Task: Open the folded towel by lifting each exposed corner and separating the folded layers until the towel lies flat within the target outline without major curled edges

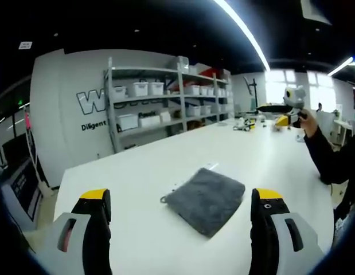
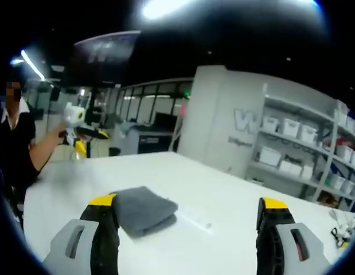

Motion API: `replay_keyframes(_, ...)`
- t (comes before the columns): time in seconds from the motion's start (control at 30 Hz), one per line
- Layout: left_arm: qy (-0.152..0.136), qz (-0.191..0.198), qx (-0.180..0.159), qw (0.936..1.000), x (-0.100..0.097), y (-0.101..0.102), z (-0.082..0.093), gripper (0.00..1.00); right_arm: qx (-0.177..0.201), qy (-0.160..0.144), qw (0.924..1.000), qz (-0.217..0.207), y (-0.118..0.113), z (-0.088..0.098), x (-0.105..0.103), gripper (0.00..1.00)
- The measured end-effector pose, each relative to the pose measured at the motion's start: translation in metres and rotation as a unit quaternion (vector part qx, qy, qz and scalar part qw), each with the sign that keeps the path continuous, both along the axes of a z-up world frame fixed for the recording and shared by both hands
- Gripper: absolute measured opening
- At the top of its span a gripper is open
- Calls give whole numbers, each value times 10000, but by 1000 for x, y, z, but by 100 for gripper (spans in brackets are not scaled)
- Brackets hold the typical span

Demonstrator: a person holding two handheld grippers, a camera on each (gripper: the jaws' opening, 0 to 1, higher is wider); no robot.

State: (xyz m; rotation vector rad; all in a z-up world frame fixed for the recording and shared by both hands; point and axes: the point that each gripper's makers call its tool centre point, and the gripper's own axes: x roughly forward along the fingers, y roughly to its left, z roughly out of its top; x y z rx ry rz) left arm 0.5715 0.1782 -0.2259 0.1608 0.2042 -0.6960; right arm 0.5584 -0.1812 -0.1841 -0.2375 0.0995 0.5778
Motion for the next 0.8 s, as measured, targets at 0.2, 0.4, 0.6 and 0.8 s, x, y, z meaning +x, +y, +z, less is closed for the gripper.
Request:
replay_keyframes(0.2,64,-19,48,10000,4,-3,-9,100,280,-96,9994,-156,-7,7,6,100)
replay_keyframes(0.4,252,-95,-28,9996,8,-9,-19,100,228,19,9997,-97,-2,-1,9,100)
replay_keyframes(0.6,289,-59,-219,9993,10,-14,-17,100,274,82,9995,-105,2,-8,16,100)
replay_keyframes(0.8,474,6,-331,9983,16,-14,-27,97,263,202,9994,-104,5,-16,20,100)
